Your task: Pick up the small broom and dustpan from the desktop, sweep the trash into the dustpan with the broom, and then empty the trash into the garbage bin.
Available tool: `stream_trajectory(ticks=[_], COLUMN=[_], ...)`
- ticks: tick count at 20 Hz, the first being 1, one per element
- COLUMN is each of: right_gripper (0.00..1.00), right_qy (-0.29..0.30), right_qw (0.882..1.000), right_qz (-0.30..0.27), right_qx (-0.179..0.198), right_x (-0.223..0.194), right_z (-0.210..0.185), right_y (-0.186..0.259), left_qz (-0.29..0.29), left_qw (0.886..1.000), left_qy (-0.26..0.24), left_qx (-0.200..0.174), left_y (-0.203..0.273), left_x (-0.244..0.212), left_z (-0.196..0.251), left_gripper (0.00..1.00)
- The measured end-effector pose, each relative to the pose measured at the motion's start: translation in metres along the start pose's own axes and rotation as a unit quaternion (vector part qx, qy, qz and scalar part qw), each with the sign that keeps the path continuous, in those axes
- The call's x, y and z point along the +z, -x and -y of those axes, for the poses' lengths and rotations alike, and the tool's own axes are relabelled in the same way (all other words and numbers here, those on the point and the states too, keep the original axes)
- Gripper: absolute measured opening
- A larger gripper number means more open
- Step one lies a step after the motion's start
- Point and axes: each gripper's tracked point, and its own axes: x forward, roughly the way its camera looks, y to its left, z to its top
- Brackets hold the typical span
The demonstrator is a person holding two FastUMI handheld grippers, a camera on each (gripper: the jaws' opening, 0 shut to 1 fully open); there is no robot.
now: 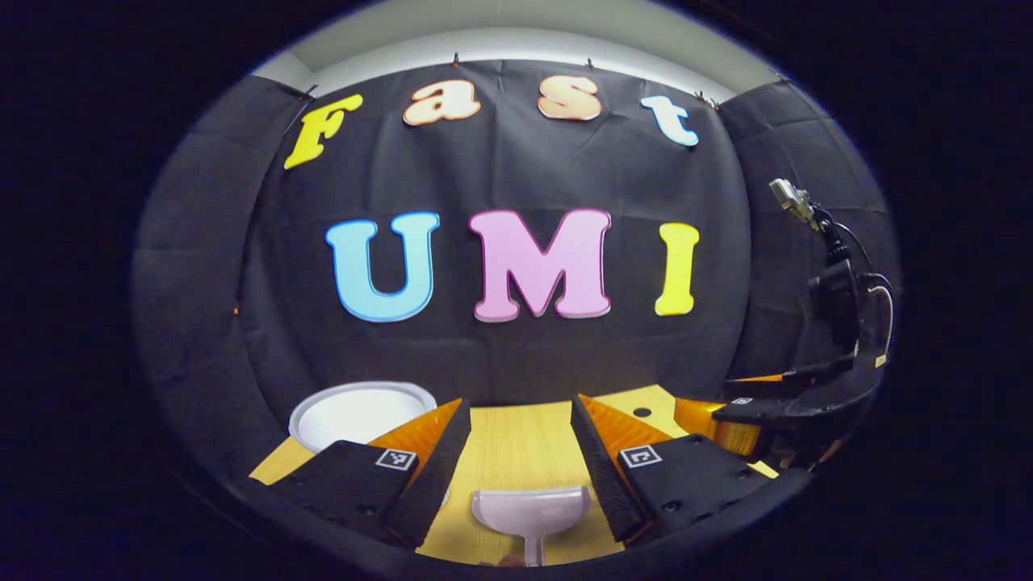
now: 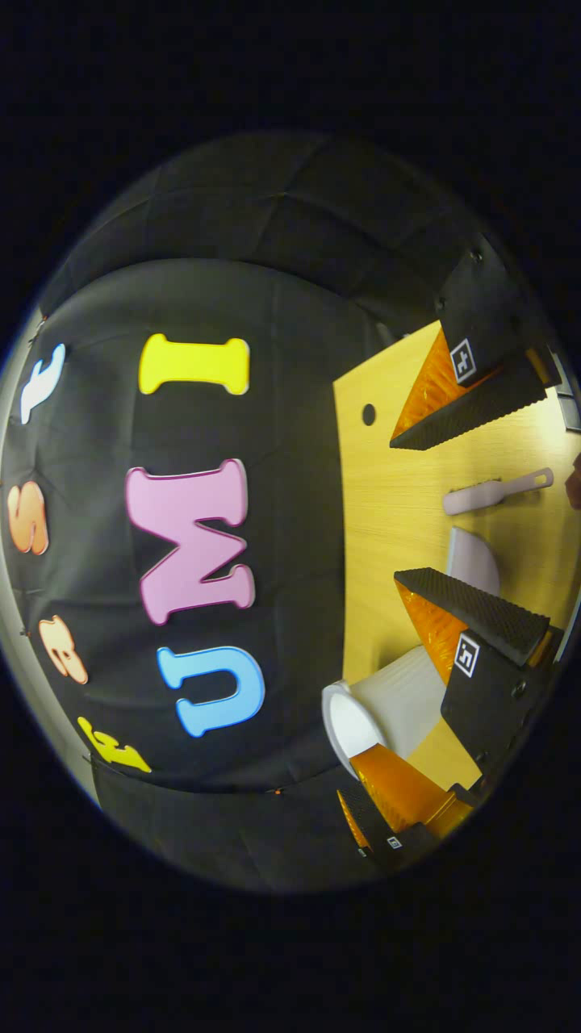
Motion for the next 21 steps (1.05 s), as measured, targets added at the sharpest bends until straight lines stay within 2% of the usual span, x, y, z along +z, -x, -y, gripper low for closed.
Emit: stream_trajectory(ticks=[4, 8, 10, 11, 14, 15, 16, 19, 20, 21], right_gripper=[0.95, 0.95, 0.92, 0.95, 0.95, 0.92, 0.95, 0.95, 0.92, 0.95], right_qy=[0.043, 0.061, 0.066, 0.066, 0.066, 0.069, 0.072, 0.07, 0.068, 0.063], right_qw=[0.99, 0.977, 0.978, 0.978, 0.977, 0.976, 0.976, 0.976, 0.977, 0.976], right_qz=[0.134, 0.2, 0.198, 0.195, 0.202, 0.206, 0.207, 0.203, 0.202, 0.205], right_qx=[-0.023, -0.033, -0.022, -0.017, -0.011, -0.013, -0.014, -0.023, -0.027, -0.03], right_x=[0.019, 0.033, 0.036, 0.034, 0.039, 0.041, 0.042, 0.04, 0.04, 0.042], right_z=[0.006, -0.004, -0.015, -0.024, -0.032, -0.033, -0.033, -0.03, -0.028, -0.026], right_y=[0.014, 0.016, 0.022, 0.024, 0.026, 0.025, 0.025, 0.024, 0.024, 0.025], left_qz=[0.033, 0.023, 0.033, 0.039, 0.042, 0.042, 0.043, 0.044, 0.043, 0.043], left_qw=[0.999, 0.999, 0.999, 0.999, 0.998, 0.998, 0.998, 0.998, 0.999, 0.999], left_qy=[-0.005, 0.002, -0.007, -0.012, -0.02, -0.019, -0.014, -0.004, -0.004, -0.005], left_qx=[0.013, 0.023, 0.032, 0.034, 0.033, 0.034, 0.035, 0.035, 0.033, 0.032], left_y=[-0.009, -0.004, 0.0, 0.003, 0.019, 0.022, 0.022, 0.018, 0.017, 0.015], left_x=[-0.013, -0.003, 0.0, 0.002, 0.001, -0.001, -0.001, -0.003, -0.004, -0.005], left_z=[0.003, -0.001, -0.004, -0.004, -0.011, -0.013, -0.015, -0.019, -0.019, -0.019], left_gripper=[0.74, 0.74, 0.74, 0.74, 0.74, 0.74, 0.74, 0.74, 0.74, 0.74])
